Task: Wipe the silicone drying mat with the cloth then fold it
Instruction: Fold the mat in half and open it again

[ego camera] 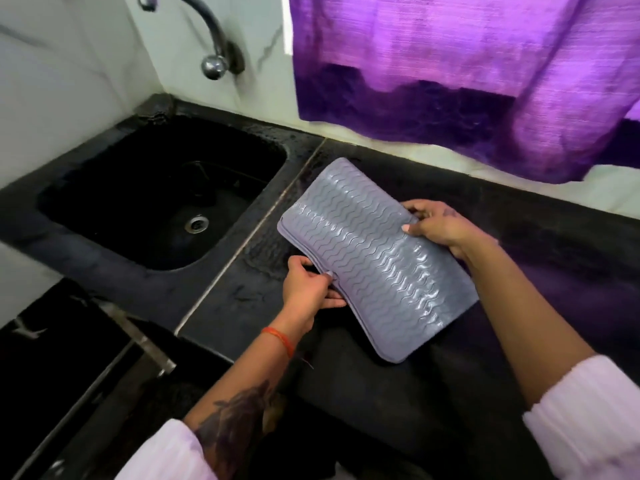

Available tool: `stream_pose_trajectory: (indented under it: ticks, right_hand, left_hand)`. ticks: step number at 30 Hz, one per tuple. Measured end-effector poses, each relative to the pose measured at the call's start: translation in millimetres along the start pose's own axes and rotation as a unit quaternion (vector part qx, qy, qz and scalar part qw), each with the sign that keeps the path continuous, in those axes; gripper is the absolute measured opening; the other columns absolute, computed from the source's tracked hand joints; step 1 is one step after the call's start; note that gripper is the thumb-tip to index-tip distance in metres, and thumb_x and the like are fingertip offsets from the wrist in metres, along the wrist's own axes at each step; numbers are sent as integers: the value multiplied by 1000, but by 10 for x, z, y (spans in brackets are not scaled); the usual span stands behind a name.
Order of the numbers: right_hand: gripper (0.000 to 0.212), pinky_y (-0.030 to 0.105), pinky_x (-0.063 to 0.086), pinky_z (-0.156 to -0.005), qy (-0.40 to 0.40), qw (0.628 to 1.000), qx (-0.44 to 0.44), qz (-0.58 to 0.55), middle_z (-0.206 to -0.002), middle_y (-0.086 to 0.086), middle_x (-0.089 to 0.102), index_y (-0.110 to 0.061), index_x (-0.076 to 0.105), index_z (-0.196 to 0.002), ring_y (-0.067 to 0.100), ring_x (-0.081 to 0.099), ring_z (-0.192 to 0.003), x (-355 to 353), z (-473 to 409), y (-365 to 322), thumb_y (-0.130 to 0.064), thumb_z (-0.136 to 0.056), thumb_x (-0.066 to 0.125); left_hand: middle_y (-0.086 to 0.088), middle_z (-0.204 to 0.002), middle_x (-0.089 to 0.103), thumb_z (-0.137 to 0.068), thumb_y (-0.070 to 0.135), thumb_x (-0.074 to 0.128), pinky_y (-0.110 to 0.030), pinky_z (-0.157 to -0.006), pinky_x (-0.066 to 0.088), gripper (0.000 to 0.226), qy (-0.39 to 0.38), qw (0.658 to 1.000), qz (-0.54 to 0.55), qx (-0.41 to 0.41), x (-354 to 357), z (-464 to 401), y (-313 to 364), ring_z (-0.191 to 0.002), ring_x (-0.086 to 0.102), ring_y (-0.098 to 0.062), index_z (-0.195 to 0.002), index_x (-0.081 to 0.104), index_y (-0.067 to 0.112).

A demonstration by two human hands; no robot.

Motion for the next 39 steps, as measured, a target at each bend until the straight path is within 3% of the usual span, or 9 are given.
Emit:
stream_pose_trajectory:
  ticks: [4, 12, 16, 20, 24, 29, 33, 37, 39]
  right_hand:
    - [44, 33, 52, -87, -16, 998, -28, 61, -112, 5, 64, -22, 61, -123, 22, 61, -102, 316, -243, -211, 1, -84, 62]
    - [44, 28, 47, -93, 39, 983, -89, 157, -118, 1, 65, -28, 63, -120, 19, 59, -106, 626, -364, -242, -5, -83, 64]
    - [44, 25, 39, -98, 39, 982, -90, 160, -131, 2, 57, -26, 56, -129, 20, 53, -118, 623, -343, -51, -18, -86, 64]
    - [37, 26, 39, -95, 74, 974, -111, 184, -126, 1, 60, -24, 58, -126, 19, 54, -116, 510, -190, 26, -25, -90, 61]
    - [27, 26, 45, -93, 210, 957, -124, 160, -113, -1, 67, -21, 69, -111, 17, 62, -103, 218, 63, 248, -10, -89, 58]
    - [50, 32, 49, -81, 432, 876, -153, 148, -102, 5, 65, -18, 69, -108, 27, 61, -90, -45, 624, 730, 13, -75, 47]
    - [63, 34, 47, -87, 373, 895, -178, 169, -116, 9, 56, -20, 66, -116, 29, 55, -102, 201, 729, 988, 20, -66, 60]
    - [57, 33, 43, -91, 364, 900, -187, 146, -125, 10, 53, -22, 69, -108, 29, 52, -107, 248, 704, 925, 14, -64, 71]
    - [44, 19, 34, -96, 368, 898, -192, 145, -126, 6, 54, -24, 72, -102, 27, 49, -108, 209, 677, 833, 4, -68, 72]
  left_hand:
    - [-15, -87, 59, -88, -3, 57, -37, -57, 59, 34, 41, 999, 18, -8, -196, 94, -103, -55, 65, -22, -109, 35, 11]
    - [-14, -87, 62, -86, 1, 62, -38, -58, 60, 32, 57, 997, 3, -55, -351, 130, -285, -59, 68, -28, -106, 37, 8]
    - [-7, -72, 69, -87, 27, 65, -42, -66, 60, 21, 80, 979, -178, -58, -641, 33, -261, -56, 69, -27, -84, 58, 7]
    - [-1, -72, 70, -84, 47, 57, -33, -74, 56, 32, 136, 904, -403, 37, -887, -103, 59, -71, 69, -23, -73, 61, 17]
    - [-5, -105, 61, -90, 27, 55, -34, -79, 44, 17, 146, 862, -462, 150, -849, -266, 370, -100, 58, -28, -104, 60, 19]
    - [-18, -130, 51, -84, 0, 44, -48, -99, 40, 64, 84, 845, -490, 199, -810, -735, 550, -118, 47, -40, -143, 35, 22]
    - [-13, -117, 62, -82, -1, 42, -42, -86, 48, 78, 0, 839, -506, 199, -729, -994, 640, -106, 58, -33, -146, 25, 40]
    - [-1, -101, 61, -81, -10, 40, -22, -71, 40, 71, -37, 869, -438, 229, -710, -1155, 862, -92, 58, -17, -135, 48, 37]
    - [7, -107, 60, -77, -18, 38, -10, -74, 41, 70, -101, 876, -416, 221, -663, -1255, 922, -97, 56, -10, -123, 61, 31]
Point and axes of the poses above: each hand's wrist, its own z-axis away from the middle knuckle, its own x-axis out of the palm, y = z × x, the point moved 6 cm from there along -z, towards the middle knuckle
